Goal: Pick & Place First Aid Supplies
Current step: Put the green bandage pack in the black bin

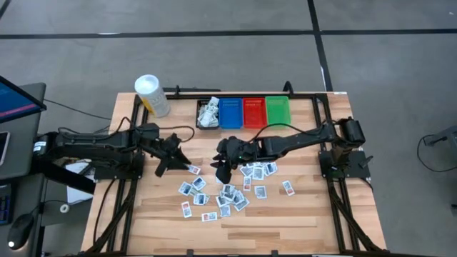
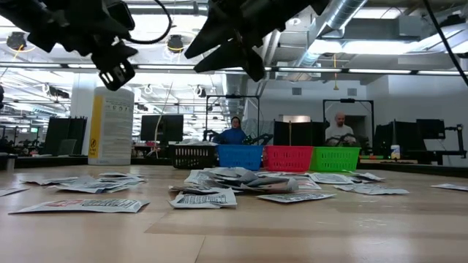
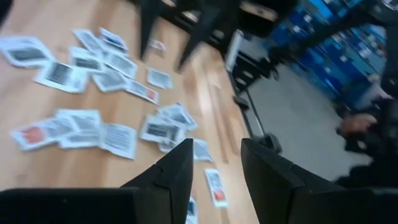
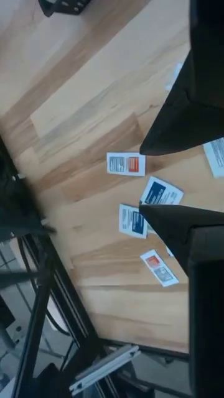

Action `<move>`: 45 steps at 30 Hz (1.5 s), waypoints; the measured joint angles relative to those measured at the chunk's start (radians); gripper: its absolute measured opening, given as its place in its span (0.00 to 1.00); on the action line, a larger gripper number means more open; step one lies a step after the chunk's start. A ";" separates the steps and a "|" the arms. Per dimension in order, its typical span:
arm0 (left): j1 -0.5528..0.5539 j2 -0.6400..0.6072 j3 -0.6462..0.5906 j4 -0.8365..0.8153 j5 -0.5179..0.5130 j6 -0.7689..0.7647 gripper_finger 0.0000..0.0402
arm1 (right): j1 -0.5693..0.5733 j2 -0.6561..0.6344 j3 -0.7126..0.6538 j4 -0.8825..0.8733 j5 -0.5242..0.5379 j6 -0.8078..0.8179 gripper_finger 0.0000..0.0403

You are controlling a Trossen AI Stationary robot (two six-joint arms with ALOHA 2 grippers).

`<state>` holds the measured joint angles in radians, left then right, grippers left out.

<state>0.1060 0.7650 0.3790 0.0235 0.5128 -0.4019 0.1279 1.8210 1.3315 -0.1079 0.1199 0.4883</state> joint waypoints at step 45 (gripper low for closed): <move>-0.154 0.023 0.001 -0.008 -0.014 0.024 0.33 | 0.168 0.422 0.123 0.153 -0.051 -0.008 0.31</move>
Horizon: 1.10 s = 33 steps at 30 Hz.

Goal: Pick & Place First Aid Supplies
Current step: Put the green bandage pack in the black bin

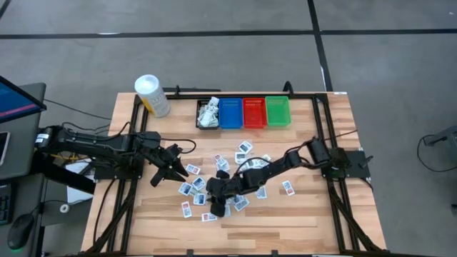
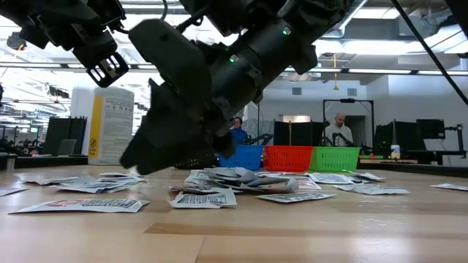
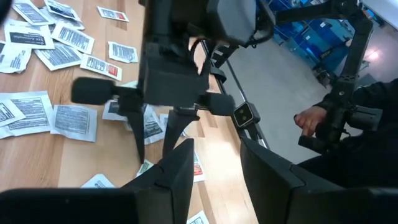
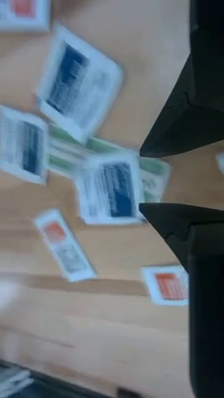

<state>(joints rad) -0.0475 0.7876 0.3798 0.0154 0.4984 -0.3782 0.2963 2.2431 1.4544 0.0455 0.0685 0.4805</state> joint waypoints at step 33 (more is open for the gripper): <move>0.000 0.000 0.000 0.000 0.000 0.007 0.33 | 0.010 0.052 -0.003 0.061 0.092 0.047 0.02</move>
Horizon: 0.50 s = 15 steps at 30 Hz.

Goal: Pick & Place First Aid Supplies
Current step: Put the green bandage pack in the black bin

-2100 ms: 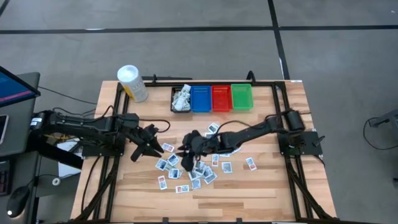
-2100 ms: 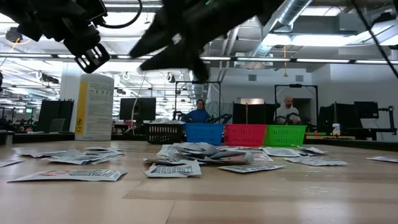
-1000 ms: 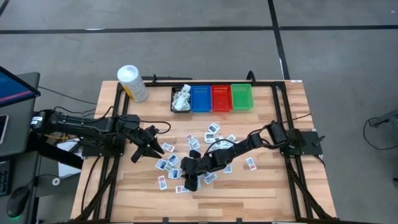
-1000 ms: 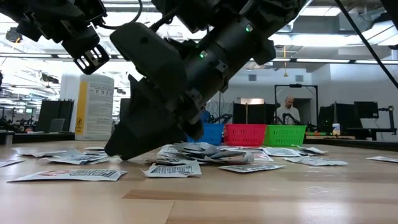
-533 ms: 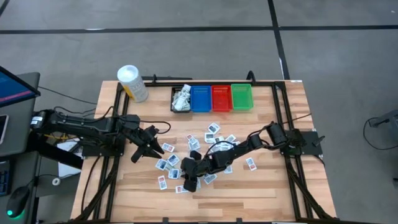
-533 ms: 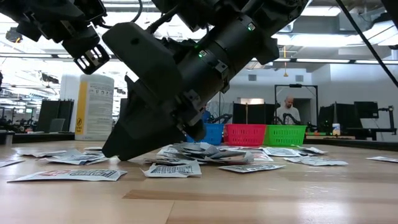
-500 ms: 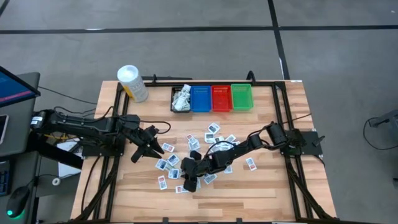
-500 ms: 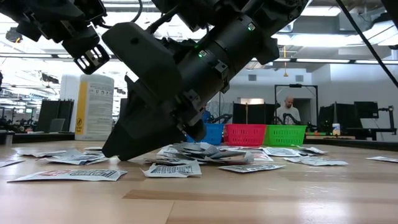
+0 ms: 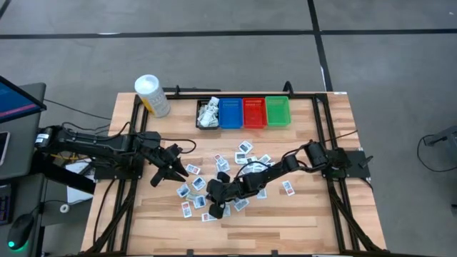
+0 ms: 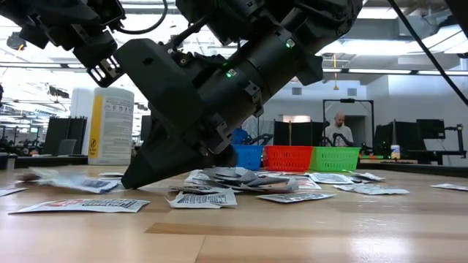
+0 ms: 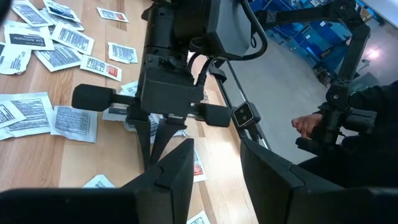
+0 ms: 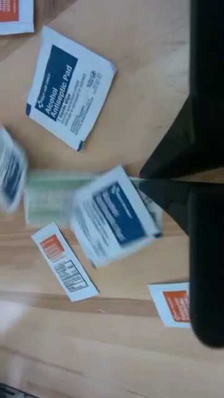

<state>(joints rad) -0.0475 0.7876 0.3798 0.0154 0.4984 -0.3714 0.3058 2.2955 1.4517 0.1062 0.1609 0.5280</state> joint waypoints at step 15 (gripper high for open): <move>0.000 0.001 0.000 0.000 0.000 0.000 0.33 | 0.000 -0.056 0.046 -0.228 0.023 -0.012 0.00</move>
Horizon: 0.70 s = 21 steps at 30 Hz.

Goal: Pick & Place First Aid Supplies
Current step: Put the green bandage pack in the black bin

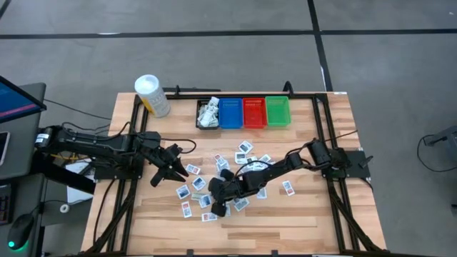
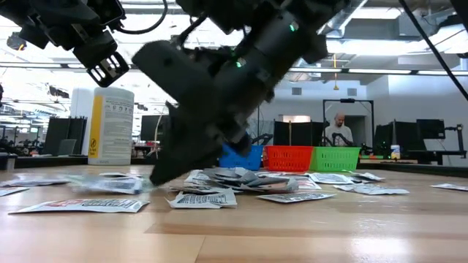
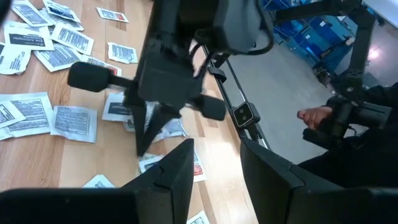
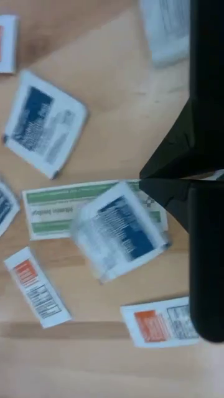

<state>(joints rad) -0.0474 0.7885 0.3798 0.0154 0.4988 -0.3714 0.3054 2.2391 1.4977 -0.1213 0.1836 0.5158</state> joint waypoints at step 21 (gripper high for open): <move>0.000 0.041 -0.002 -0.002 0.000 0.000 0.33 | -0.038 -0.081 0.342 -0.493 0.078 -0.272 0.00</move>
<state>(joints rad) -0.0475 0.8292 0.3777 0.0133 0.4985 -0.3714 0.2672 2.1578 1.8397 -0.6143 0.2615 0.2433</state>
